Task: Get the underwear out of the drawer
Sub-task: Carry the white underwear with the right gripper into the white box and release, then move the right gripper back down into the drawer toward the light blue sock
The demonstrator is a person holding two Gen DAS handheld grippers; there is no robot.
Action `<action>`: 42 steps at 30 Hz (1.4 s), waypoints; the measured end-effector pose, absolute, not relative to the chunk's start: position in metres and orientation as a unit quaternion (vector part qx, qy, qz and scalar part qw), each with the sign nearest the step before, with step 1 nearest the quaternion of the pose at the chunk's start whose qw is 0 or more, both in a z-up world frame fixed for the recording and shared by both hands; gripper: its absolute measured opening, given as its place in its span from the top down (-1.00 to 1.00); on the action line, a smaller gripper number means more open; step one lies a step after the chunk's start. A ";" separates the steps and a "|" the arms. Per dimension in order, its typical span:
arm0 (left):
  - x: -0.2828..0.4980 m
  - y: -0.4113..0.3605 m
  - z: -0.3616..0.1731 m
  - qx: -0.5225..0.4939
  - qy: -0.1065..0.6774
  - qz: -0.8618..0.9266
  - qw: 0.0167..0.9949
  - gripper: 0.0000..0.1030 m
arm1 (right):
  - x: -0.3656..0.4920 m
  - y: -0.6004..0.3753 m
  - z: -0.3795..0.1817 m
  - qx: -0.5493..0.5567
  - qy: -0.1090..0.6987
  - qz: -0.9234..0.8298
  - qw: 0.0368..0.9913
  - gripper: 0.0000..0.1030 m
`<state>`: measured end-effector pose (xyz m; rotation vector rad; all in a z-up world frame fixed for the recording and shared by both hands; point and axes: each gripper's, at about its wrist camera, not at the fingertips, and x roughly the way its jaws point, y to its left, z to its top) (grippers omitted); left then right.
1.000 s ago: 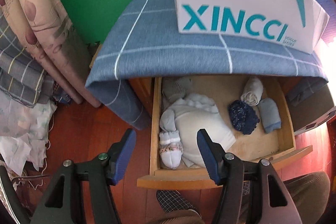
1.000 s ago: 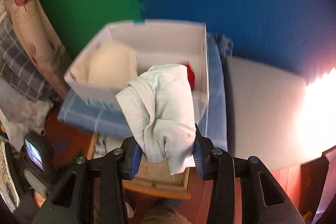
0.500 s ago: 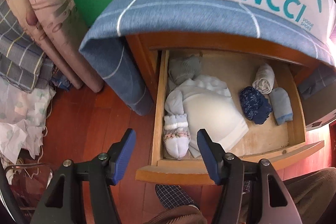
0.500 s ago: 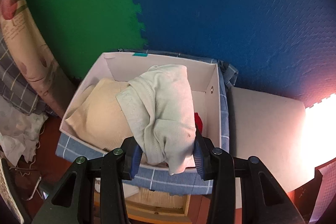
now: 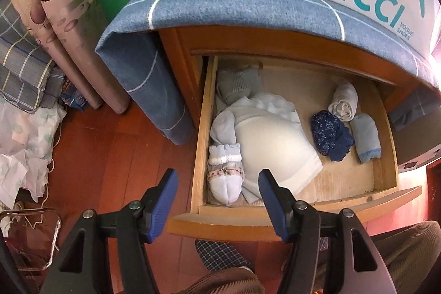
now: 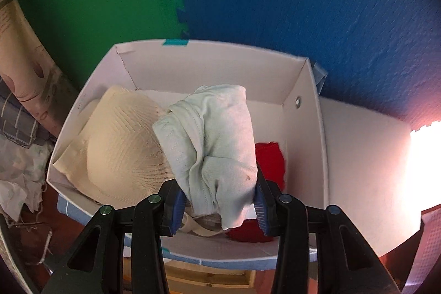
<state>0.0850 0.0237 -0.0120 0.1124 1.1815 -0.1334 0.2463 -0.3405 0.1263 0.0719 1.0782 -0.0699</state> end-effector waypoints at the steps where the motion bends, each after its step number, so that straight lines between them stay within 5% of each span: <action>1: 0.085 0.026 -0.011 0.047 0.555 -0.061 0.829 -0.21 | 0.249 -0.341 0.119 0.041 0.521 -0.031 0.852 0.23; 12: 0.089 0.038 -0.015 0.005 0.568 -0.062 0.821 -0.21 | 0.259 -0.339 0.078 0.067 0.566 -0.027 0.821 0.08; 19: 0.091 0.042 -0.018 -0.008 0.575 -0.059 0.816 -0.21 | 0.245 -0.338 0.107 0.072 0.536 -0.017 0.841 -0.23; 29: 0.091 0.048 -0.018 -0.017 0.574 -0.050 0.817 -0.21 | 0.163 -0.327 0.153 0.048 0.502 0.036 0.863 -0.24; 42: 0.088 0.048 -0.015 -0.004 0.564 -0.048 0.824 -0.21 | 0.095 -0.325 0.010 -0.021 0.610 0.043 0.791 -0.24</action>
